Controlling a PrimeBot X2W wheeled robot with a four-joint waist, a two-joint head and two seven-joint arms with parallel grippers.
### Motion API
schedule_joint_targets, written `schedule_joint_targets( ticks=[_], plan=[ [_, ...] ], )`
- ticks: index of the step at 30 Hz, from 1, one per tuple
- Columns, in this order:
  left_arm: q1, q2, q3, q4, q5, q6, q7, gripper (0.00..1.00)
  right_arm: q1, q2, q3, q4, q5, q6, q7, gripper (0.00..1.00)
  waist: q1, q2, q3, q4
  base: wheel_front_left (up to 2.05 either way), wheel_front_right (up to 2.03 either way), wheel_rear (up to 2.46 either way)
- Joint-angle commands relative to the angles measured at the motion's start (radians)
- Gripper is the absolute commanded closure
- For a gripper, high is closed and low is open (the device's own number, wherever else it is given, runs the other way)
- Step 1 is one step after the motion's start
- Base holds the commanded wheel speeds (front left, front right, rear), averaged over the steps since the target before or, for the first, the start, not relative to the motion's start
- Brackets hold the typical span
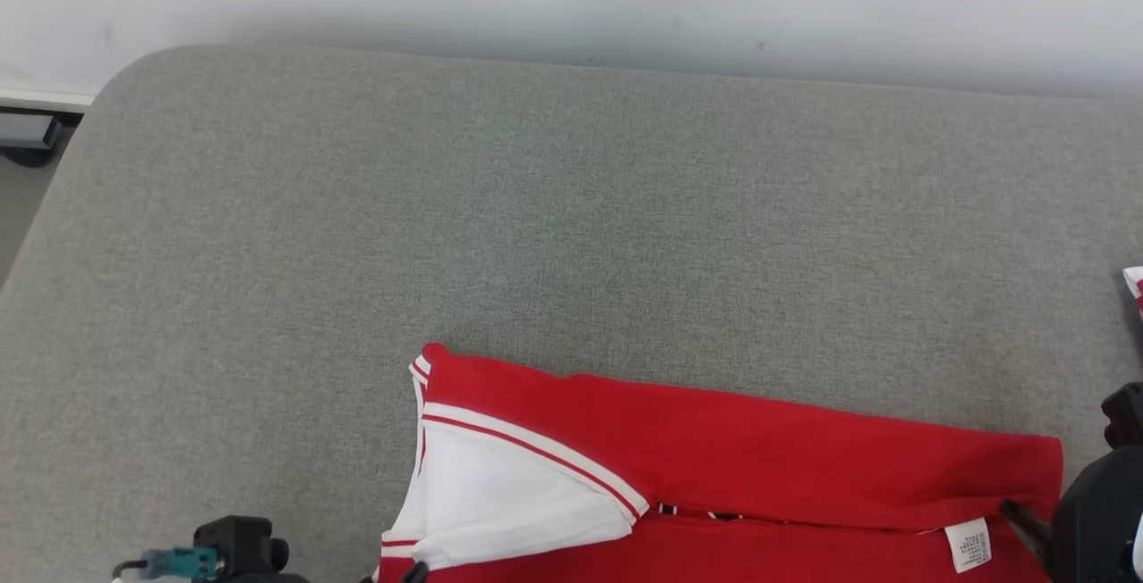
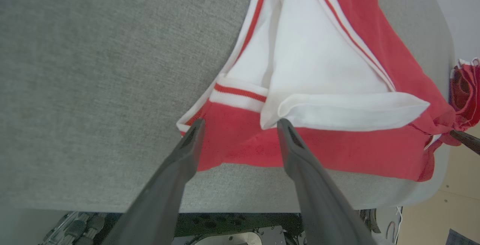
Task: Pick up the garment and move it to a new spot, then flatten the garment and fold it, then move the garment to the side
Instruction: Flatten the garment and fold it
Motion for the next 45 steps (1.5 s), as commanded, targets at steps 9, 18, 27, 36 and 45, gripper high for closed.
schedule_joint_targets(
  ticks=[9, 18, 27, 36, 45],
  plan=[
    [-0.034, 0.000, 0.070, -0.033, 0.064, -0.002, -0.139, 0.00, -0.024, 0.032, -0.036, -0.054, 0.046, -0.001, -0.164, 0.00, 0.0000, -0.0001, -0.023, -0.006, 0.00, 0.00, 0.00],
    [-0.120, -0.126, 0.171, -0.034, 0.112, -0.120, -0.502, 0.00, -0.081, 0.119, -0.047, -0.001, 0.051, -0.001, -0.431, 0.00, 0.0000, -0.0001, -0.070, -0.022, 0.00, 0.00, 0.00],
    [-0.169, -0.184, 0.224, 0.053, 0.182, -0.156, -0.630, 0.00, -0.123, 0.150, 0.007, 0.077, 0.058, -0.001, -0.708, 0.00, 0.0000, -0.0001, -0.106, -0.051, 0.00, 0.00, 0.00],
    [-0.160, -0.256, 0.312, 0.122, 0.374, -0.197, -0.644, 0.00, -0.124, 0.151, 0.138, 0.234, 0.125, -0.001, -0.960, 0.00, 0.0000, -0.0001, -0.148, -0.065, 0.00, 0.00, 0.00],
    [-0.109, -0.242, 0.263, 0.259, 0.483, -0.274, -0.644, 0.00, -0.105, 0.150, 0.216, 0.324, 0.095, -0.001, -1.061, 0.00, 0.0000, -0.0001, -0.177, -0.081, 0.00, 0.00, 0.00]
  ],
)
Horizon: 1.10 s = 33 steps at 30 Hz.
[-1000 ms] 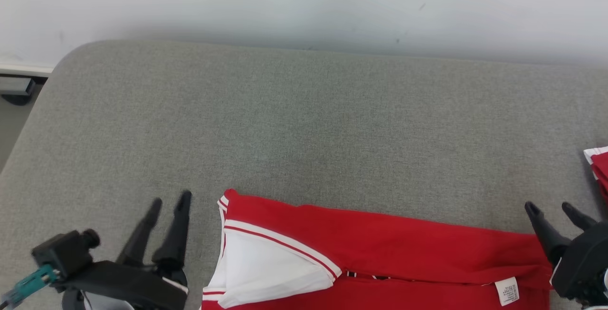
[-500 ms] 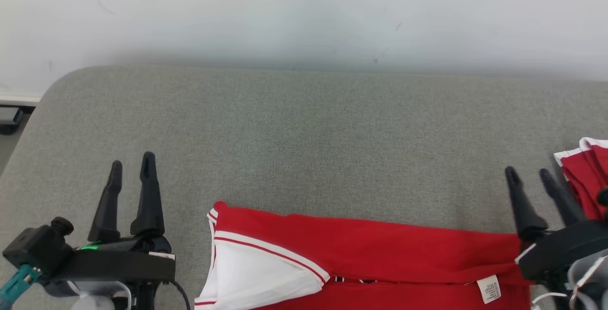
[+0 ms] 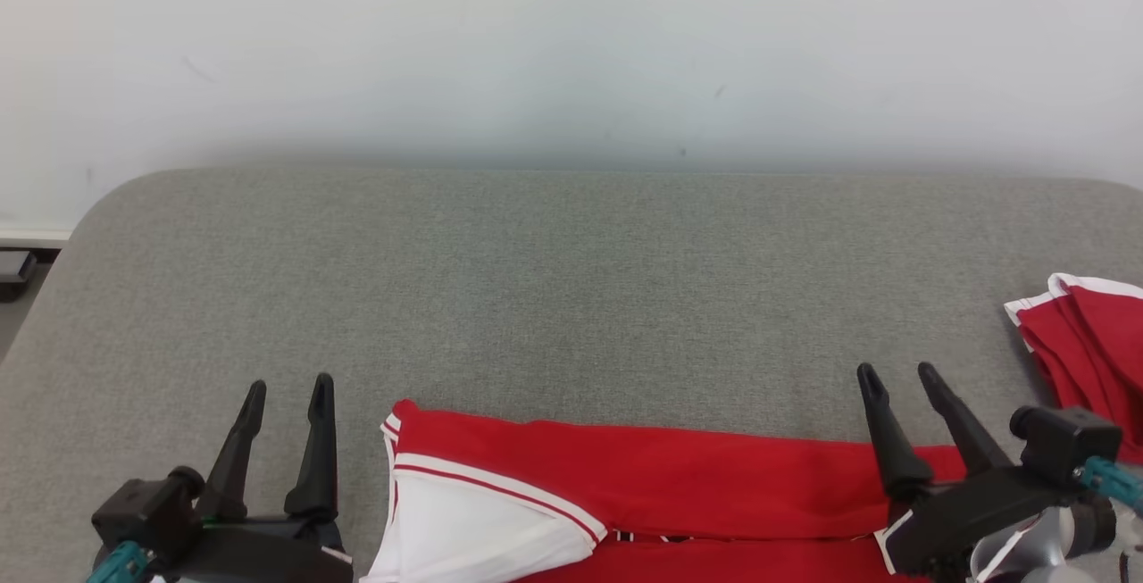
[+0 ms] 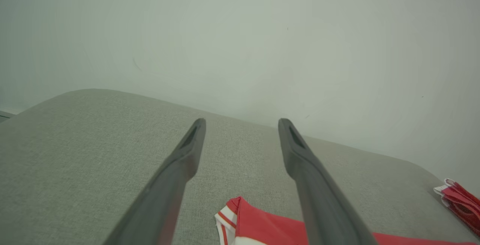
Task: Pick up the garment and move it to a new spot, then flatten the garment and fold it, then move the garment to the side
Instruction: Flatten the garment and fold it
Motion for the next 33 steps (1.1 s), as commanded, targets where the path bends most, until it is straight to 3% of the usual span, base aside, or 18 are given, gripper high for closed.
schedule_joint_targets(
  ticks=[1, 10, 33],
  plan=[
    [0.011, 0.020, -0.007, 0.016, 0.022, -0.006, -0.003, 0.00, 0.012, -0.001, 0.005, 0.010, -0.014, -0.001, -0.015, 0.00, 0.0001, 0.0000, -0.006, -0.008, 0.00, 0.00, 0.00],
    [0.041, 0.070, -0.047, 0.027, 0.063, -0.006, 0.035, 0.00, 0.050, -0.001, -0.003, 0.056, -0.041, -0.001, -0.047, 0.00, 0.0001, 0.0000, -0.010, -0.033, 0.00, 0.00, 0.00],
    [0.057, 0.087, -0.050, -0.033, 0.038, 0.028, 0.082, 0.00, 0.048, -0.001, -0.014, 0.052, -0.058, -0.001, -0.035, 0.00, 0.0001, 0.0000, -0.015, -0.034, 0.00, 0.00, 0.00]
  ],
)
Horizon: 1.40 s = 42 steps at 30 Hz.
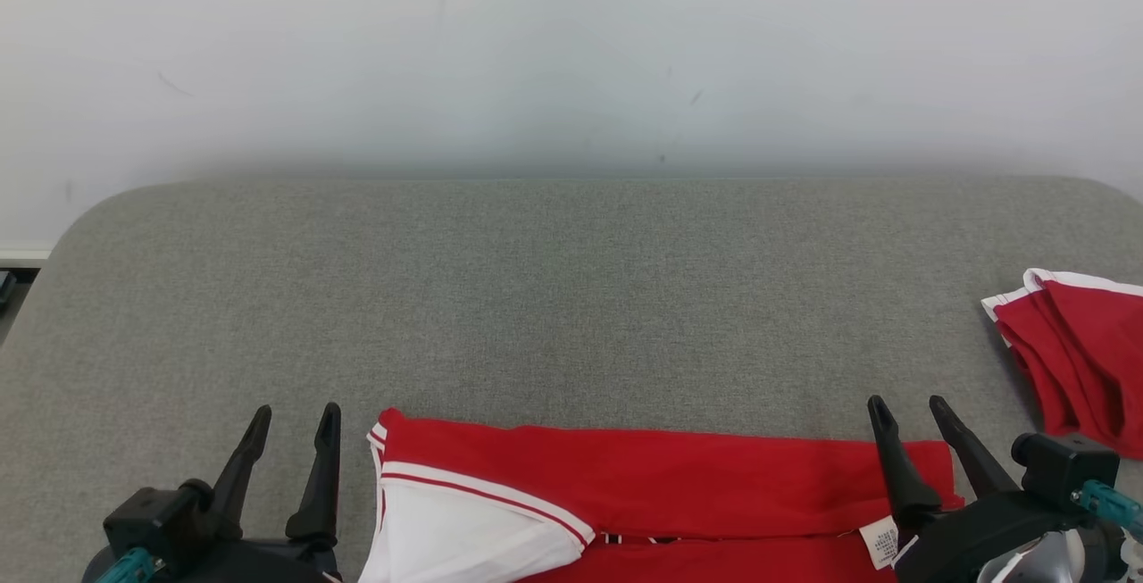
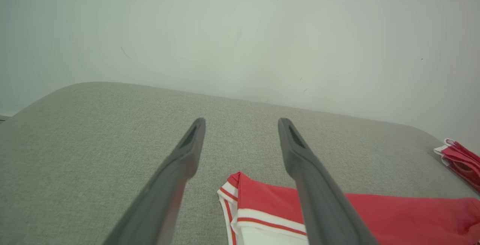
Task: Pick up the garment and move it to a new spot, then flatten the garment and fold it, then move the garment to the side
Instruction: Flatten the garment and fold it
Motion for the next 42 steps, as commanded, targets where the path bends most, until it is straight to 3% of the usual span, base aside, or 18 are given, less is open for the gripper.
schedule_joint_targets(
  ticks=[1, 5, 15, 21, 29, 35, 42],
  plan=[
    [0.012, 0.008, -0.002, -0.008, -0.008, 0.003, 0.002, 0.00, 0.001, -0.002, -0.011, -0.008, -0.013, -0.001, 0.017, 0.00, -0.0001, 0.0000, 0.003, 0.003, 0.00, 0.00, 0.00],
    [0.014, 0.006, -0.008, -0.016, -0.006, 0.007, 0.007, 0.00, 0.000, -0.002, -0.029, -0.017, -0.029, -0.001, 0.109, 0.00, -0.0001, 0.0000, 0.007, 0.006, 0.00, 0.00, 0.00],
    [0.011, 0.003, -0.020, -0.037, -0.012, 0.015, 0.018, 0.00, 0.010, -0.003, -0.134, -0.157, -0.041, -0.001, 0.570, 0.00, -0.0001, 0.0000, 0.026, 0.005, 0.00, 0.00, 0.00],
    [-0.003, 0.002, -0.026, -0.044, -0.013, 0.016, 0.023, 0.00, 0.034, -0.002, -0.177, -0.216, -0.064, -0.001, 0.740, 0.00, -0.0001, 0.0000, 0.045, 0.007, 0.00, 0.00, 0.00],
    [-0.021, 0.001, -0.031, -0.047, -0.018, 0.013, 0.021, 0.00, -0.033, -0.002, -0.313, -0.149, -0.110, -0.001, 0.724, 0.00, -0.0001, 0.0000, 0.076, 0.015, 0.00, 0.00, 0.00],
    [-0.036, -0.002, -0.039, -0.035, -0.022, 0.004, 0.018, 0.00, -0.044, -0.002, -0.261, -0.063, -0.089, -0.001, 0.750, 0.00, -0.0001, 0.0000, 0.095, 0.024, 0.00, 0.00, 0.00],
    [-0.047, -0.003, -0.040, -0.021, -0.024, 0.001, 0.011, 0.00, 0.012, -0.002, -0.244, -0.075, -0.082, -0.001, 0.811, 0.00, -0.0001, 0.0000, 0.104, 0.031, 0.00, 0.00, 0.00]
  ],
)
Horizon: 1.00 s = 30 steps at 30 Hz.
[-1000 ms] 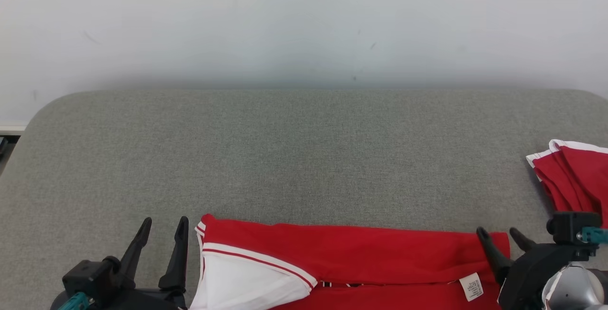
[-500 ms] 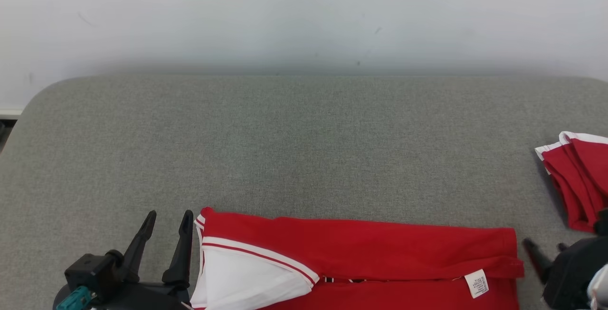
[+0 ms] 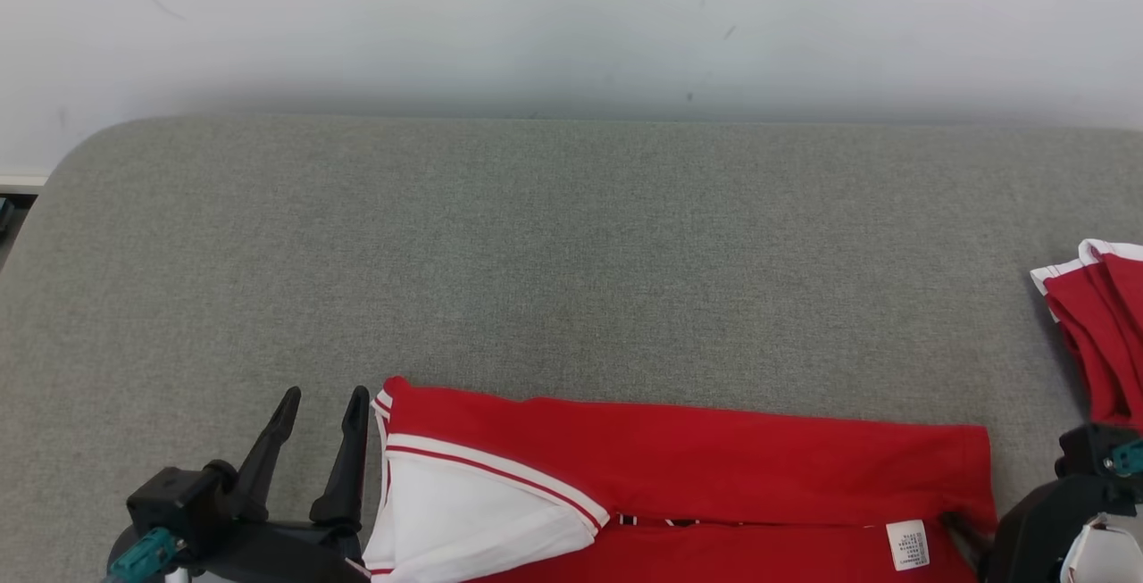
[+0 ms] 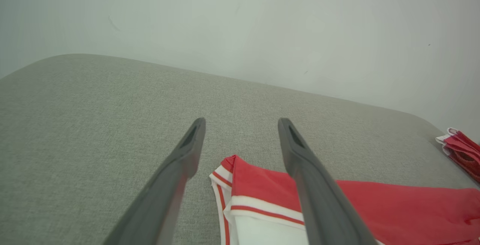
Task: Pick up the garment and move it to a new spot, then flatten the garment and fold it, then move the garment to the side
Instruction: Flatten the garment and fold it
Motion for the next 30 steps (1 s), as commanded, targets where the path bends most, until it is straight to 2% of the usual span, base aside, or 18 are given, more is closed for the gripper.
schedule_joint_targets(
  ticks=[1, 10, 23, 24, 25, 26, 27, 30],
  plan=[
    [-0.014, 0.003, 0.003, 0.005, -0.004, -0.003, -0.007, 0.00, 0.013, -0.003, -0.007, -0.001, -0.002, -0.001, 0.007, 0.00, -0.0001, 0.0000, 0.001, 0.000, 0.00, 0.00, 0.00],
    [-0.020, 0.006, 0.000, 0.016, -0.010, -0.006, -0.011, 0.00, 0.015, -0.003, -0.004, 0.034, 0.010, -0.001, 0.010, 0.00, -0.0001, 0.0000, 0.004, 0.000, 0.00, 0.00, 0.00],
    [-0.031, 0.000, -0.013, 0.032, -0.018, -0.011, -0.018, 0.00, -0.036, 0.002, 0.017, 0.149, 0.010, -0.001, -0.010, 0.00, -0.0001, 0.0000, 0.006, 0.020, 0.00, 0.00, 0.00],
    [-0.031, 0.000, -0.014, 0.033, -0.019, -0.011, -0.017, 0.00, -0.038, 0.003, 0.022, 0.151, 0.011, -0.001, -0.009, 0.04, -0.0001, 0.0000, 0.005, 0.020, 0.00, 0.00, 0.00],
    [-0.031, 0.000, -0.014, 0.033, -0.020, -0.010, -0.018, 0.00, -0.040, 0.004, 0.027, 0.151, 0.009, 0.000, -0.007, 0.19, -0.0001, 0.0000, 0.004, 0.021, 0.00, 0.00, 0.00],
    [-0.030, 0.001, -0.015, 0.035, -0.022, -0.011, -0.019, 0.00, -0.042, 0.004, 0.033, 0.150, 0.009, -0.001, -0.005, 0.49, -0.0001, 0.0000, 0.002, 0.022, 0.00, 0.00, 0.00],
    [-0.030, 0.002, -0.015, 0.035, -0.023, -0.011, -0.019, 0.00, -0.041, 0.004, 0.035, 0.149, 0.008, -0.001, -0.002, 0.55, -0.0001, 0.0000, 0.002, 0.022, 0.00, 0.00, 0.00],
    [-0.030, 0.004, -0.017, 0.037, -0.025, -0.011, -0.019, 0.00, -0.039, 0.003, 0.041, 0.142, 0.009, -0.001, 0.003, 0.62, -0.0001, 0.0000, 0.001, 0.023, 0.00, 0.00, 0.00]
  ],
)
